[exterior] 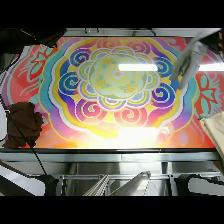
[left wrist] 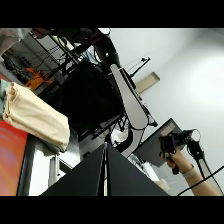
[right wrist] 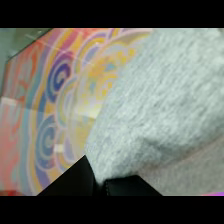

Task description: Fold the shirts.

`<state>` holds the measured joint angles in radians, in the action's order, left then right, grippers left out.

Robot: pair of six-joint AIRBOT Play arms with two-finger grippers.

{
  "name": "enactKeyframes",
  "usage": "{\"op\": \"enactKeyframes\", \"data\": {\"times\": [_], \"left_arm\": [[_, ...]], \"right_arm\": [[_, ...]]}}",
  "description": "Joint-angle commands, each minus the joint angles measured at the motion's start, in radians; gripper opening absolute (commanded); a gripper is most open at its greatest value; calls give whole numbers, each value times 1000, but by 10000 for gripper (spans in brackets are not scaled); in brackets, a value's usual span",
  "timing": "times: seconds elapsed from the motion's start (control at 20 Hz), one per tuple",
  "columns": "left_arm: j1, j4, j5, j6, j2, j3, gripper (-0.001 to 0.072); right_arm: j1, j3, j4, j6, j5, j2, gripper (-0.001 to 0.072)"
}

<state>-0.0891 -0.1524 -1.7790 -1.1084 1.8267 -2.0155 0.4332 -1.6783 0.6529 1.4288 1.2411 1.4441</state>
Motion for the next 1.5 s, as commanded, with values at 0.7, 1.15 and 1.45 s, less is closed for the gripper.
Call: {"op": "enactKeyframes", "data": {"times": [0.7, 1.15, 1.45], "left_arm": [[98, 162, 26, -7, 1, 0, 15], [87, 163, -29, -7, 1, 0, 15], [90, 163, -58, -6, 1, 0, 15]], "right_arm": [[281, -7, 166, 91, 47, -21, 15], [453, -95, 187, 52, 254, -42, 14], [472, -95, 613, 120, 527, -112, 14]]}}
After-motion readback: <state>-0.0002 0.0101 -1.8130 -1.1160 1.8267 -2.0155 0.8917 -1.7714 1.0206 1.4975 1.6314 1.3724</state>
